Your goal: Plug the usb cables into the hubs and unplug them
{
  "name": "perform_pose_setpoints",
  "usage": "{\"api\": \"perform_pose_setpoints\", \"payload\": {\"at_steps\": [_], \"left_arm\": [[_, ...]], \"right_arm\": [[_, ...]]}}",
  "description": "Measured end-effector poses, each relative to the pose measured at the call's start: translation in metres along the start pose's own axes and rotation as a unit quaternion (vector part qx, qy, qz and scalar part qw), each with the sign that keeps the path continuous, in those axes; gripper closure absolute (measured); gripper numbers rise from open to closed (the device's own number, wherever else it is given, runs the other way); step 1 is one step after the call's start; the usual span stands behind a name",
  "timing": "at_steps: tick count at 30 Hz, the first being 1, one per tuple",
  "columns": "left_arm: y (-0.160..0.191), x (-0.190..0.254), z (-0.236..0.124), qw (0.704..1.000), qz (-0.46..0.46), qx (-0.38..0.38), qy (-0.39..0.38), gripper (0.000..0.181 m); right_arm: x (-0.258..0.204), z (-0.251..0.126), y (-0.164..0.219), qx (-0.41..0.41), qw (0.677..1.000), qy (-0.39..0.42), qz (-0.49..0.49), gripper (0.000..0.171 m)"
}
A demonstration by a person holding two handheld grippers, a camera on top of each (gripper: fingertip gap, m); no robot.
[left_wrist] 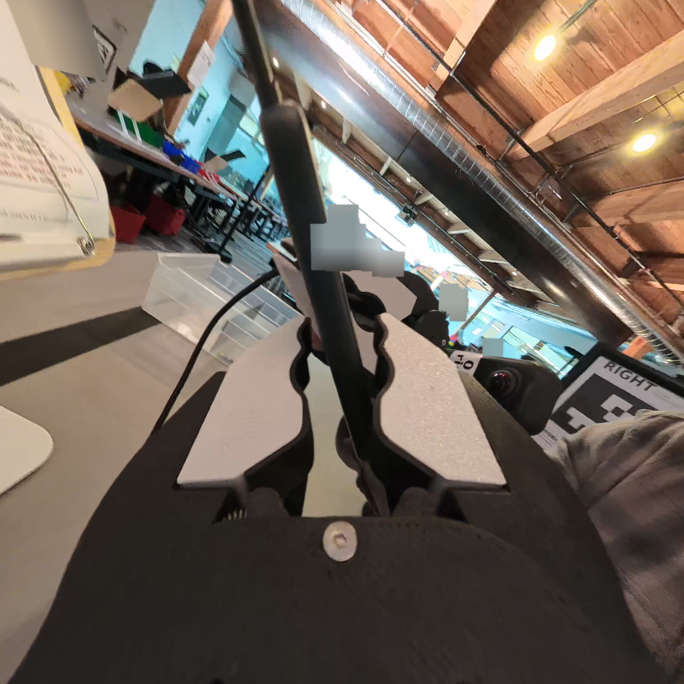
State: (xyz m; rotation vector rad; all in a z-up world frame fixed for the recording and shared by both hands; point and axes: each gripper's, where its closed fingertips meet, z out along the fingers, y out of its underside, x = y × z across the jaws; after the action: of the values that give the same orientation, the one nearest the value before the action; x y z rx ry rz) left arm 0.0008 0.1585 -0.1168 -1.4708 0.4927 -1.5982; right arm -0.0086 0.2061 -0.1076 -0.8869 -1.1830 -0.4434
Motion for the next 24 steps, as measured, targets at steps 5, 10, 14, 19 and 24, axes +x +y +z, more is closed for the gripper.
{"api": "perform_pose_setpoints", "payload": {"at_steps": [5,10,14,19,24], "left_arm": [[-0.018,0.006,-0.010,0.989,0.134,0.021,-0.059,0.124],[-0.034,-0.001,-0.025,0.859,0.447,-0.019,-0.250,0.098],[-0.022,-0.001,-0.016,0.651,0.671,-0.100,-0.339,0.086],[-0.002,-0.018,-0.003,0.592,0.714,-0.148,-0.343,0.073],[-0.010,-0.012,0.006,0.489,0.768,-0.129,-0.392,0.089]], "right_arm": [[0.007,-0.003,0.012,-0.021,0.998,-0.021,0.058,0.169],[0.009,-0.006,0.026,-0.059,0.991,-0.059,0.106,0.169],[0.001,-0.007,0.038,-0.105,0.980,-0.104,0.133,0.169],[0.000,-0.012,0.045,-0.121,0.968,-0.127,0.181,0.169],[-0.010,-0.018,0.046,-0.142,0.959,-0.165,0.183,0.169]]}}
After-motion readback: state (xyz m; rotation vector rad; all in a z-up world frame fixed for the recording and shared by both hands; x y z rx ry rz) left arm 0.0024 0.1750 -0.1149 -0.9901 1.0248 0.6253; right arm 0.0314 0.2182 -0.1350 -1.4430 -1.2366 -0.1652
